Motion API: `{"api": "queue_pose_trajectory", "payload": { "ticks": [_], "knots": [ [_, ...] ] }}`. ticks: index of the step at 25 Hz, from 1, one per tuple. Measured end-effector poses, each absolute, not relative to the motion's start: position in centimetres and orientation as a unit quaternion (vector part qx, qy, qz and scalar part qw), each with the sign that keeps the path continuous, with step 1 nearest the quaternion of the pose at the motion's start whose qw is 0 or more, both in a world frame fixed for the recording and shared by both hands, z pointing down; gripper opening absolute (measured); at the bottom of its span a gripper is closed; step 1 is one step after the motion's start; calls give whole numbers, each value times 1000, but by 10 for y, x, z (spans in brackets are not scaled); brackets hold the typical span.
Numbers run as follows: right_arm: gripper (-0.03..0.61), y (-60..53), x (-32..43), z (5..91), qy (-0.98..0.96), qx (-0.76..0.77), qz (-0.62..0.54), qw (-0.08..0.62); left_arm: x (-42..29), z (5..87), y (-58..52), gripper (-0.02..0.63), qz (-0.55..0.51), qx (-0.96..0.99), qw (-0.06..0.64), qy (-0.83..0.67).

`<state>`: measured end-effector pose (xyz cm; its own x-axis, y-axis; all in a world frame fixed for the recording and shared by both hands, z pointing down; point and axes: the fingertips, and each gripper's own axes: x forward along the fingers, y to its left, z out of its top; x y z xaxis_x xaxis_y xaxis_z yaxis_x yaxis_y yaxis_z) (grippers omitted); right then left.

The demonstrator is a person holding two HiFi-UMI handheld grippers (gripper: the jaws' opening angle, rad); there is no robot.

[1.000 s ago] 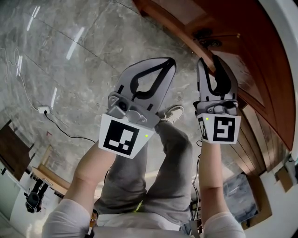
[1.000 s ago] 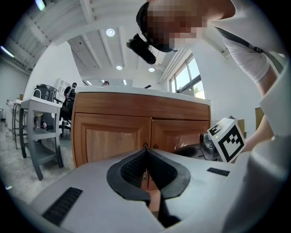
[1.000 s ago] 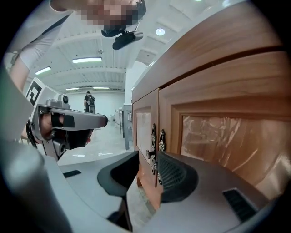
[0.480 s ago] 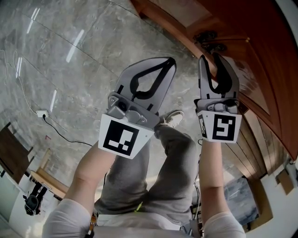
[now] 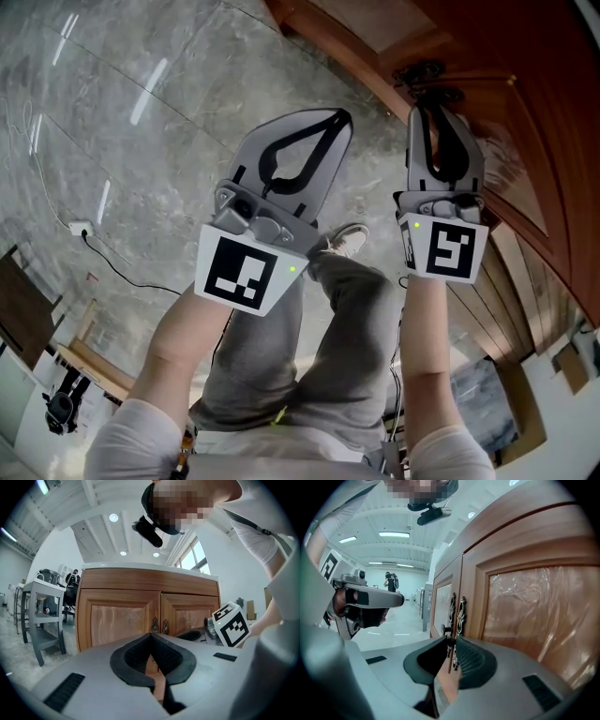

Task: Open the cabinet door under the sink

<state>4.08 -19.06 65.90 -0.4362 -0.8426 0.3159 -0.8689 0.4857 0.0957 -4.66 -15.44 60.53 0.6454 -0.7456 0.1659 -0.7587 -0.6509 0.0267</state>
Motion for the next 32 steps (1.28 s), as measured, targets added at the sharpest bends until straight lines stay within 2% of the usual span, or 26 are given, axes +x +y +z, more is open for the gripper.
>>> {"api": "queue_pose_trajectory", "payload": {
  "ticks": [6,13,32],
  "knots": [
    [75,-194,39,657,-848,503,12,167,-45,612,-155,12,66,902,57,-422],
    [54,-188,37,656,-861,481,22,165,-44,613,-150,12,71,902,63,-420],
    [54,-145,19,657,-873,456,47,167,-35,619,-143,12,70,906,68,-412]
  ]
}}
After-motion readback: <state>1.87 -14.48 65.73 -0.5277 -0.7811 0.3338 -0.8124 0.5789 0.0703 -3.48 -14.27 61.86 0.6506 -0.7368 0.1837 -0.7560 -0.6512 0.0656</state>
